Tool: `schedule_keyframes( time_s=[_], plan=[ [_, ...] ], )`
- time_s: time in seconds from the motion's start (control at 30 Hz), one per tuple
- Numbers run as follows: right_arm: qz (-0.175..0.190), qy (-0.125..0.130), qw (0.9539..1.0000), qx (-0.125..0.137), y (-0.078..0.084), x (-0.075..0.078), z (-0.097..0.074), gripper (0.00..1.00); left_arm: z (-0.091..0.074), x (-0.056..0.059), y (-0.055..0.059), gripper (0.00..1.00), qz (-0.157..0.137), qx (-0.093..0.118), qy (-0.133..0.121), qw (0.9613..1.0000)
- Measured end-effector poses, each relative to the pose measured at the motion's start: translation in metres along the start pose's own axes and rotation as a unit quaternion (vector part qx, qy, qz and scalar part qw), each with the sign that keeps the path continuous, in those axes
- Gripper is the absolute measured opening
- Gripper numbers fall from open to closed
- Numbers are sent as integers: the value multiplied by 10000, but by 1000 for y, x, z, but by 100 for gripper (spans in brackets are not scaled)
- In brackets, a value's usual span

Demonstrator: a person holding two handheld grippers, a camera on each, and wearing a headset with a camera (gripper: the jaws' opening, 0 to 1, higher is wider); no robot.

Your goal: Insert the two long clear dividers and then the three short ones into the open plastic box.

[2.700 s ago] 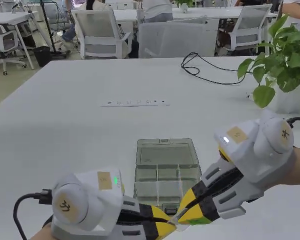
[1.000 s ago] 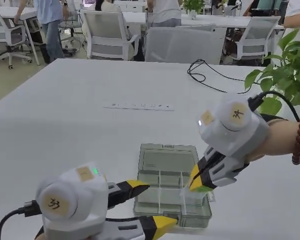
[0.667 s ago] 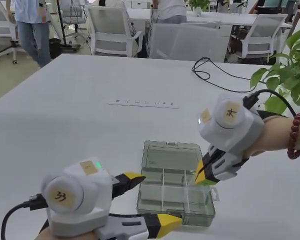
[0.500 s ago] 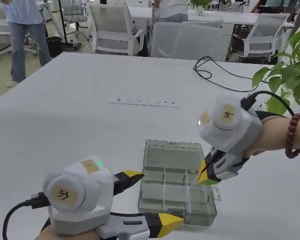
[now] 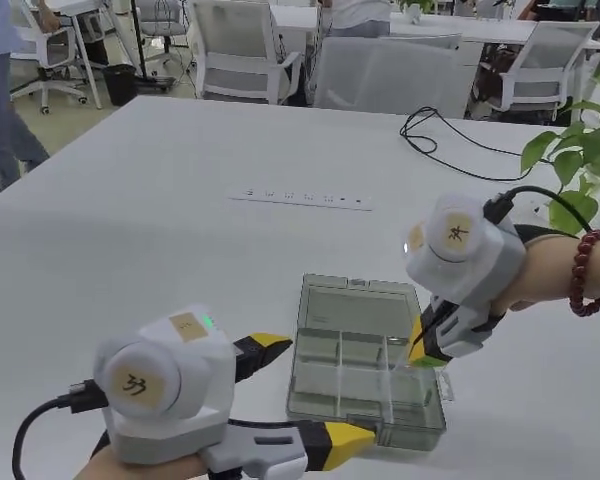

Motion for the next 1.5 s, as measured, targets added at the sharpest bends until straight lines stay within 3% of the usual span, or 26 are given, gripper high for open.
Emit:
schedule_keyframes(
  time_s=[0.9,1.5],
  plan=[
    [-108,-142,9998,-77,-6,-3,0,2,0,-1,1,70,-9,-32,12,10000],
    [-103,-95,9998,-150,-2,0,3,2,-1,-3,2,68,-24,-43,-12,10000]
  ],
)
Point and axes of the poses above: the centre of the closed fingertips' face, and the gripper's own axes: z roughly forward along the fingers, x roughly to its right, y roughly out of its underside, the point moved 4 cm from there along -z, roughly backward along the fingers, and after that the axes turned 12 degrees about -y, right-handed, at the moved point
